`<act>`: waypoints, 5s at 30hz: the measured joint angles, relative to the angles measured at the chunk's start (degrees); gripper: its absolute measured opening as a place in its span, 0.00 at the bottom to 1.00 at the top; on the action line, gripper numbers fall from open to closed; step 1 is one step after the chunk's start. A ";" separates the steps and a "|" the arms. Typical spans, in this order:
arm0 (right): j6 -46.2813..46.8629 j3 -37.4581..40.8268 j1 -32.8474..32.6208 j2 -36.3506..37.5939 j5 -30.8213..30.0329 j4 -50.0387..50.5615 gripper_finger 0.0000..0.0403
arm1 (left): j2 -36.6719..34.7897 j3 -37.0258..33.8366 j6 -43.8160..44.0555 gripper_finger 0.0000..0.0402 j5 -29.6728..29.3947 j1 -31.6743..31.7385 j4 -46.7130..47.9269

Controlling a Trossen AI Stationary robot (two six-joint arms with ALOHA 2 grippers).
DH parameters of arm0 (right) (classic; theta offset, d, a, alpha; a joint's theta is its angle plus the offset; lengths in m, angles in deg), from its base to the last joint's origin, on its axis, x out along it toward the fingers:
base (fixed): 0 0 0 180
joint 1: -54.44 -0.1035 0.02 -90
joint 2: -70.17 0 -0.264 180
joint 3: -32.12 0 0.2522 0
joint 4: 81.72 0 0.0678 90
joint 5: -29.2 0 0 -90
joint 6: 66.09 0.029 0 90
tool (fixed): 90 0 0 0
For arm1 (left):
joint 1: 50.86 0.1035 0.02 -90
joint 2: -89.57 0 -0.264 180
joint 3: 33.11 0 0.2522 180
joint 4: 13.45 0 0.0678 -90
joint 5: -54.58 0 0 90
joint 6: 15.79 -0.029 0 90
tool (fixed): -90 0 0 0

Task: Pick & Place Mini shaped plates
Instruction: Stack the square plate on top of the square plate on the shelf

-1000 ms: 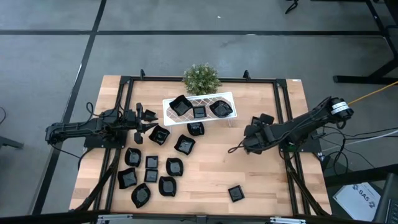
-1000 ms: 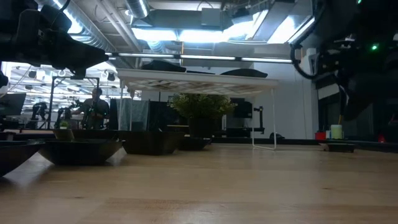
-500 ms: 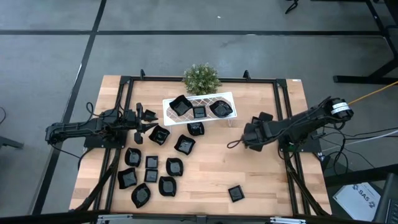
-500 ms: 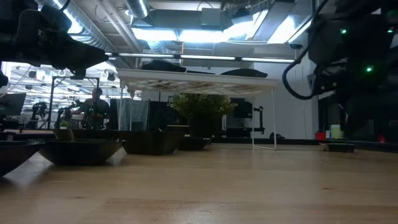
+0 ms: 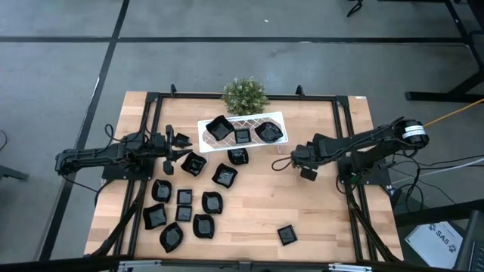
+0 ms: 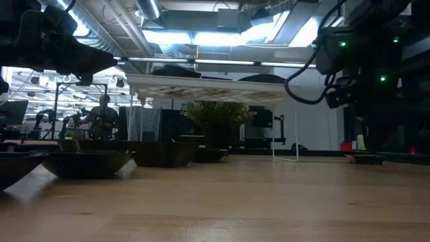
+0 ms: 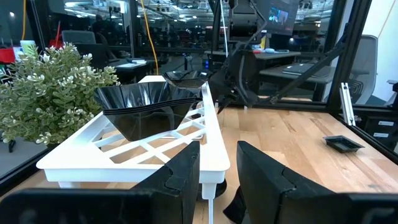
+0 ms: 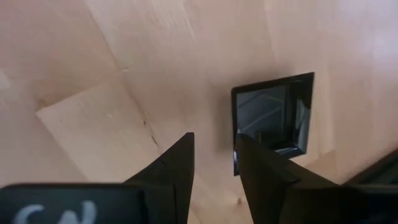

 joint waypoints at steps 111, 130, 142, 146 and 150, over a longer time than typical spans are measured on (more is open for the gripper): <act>-22.14 -3.06 4.33 -11.69 -4.66 2.81 0.03 | 0.02 0.00 0.00 0.25 -0.02 0.00 -0.02; -11.52 -8.57 4.33 -1.16 0.00 8.97 0.01 | 0.04 0.00 0.00 0.25 -0.01 0.01 0.00; -3.18 -14.04 4.29 9.06 6.31 13.62 0.00 | 0.04 -0.02 0.00 0.25 -0.02 0.02 0.00; -2.58 -16.39 3.91 10.47 8.63 13.90 0.00 | 0.04 -0.01 0.00 0.25 -0.01 0.00 -0.02; -2.17 -18.81 3.16 10.71 13.06 15.88 0.00 | 0.04 -0.01 0.00 0.25 -0.01 0.02 -0.01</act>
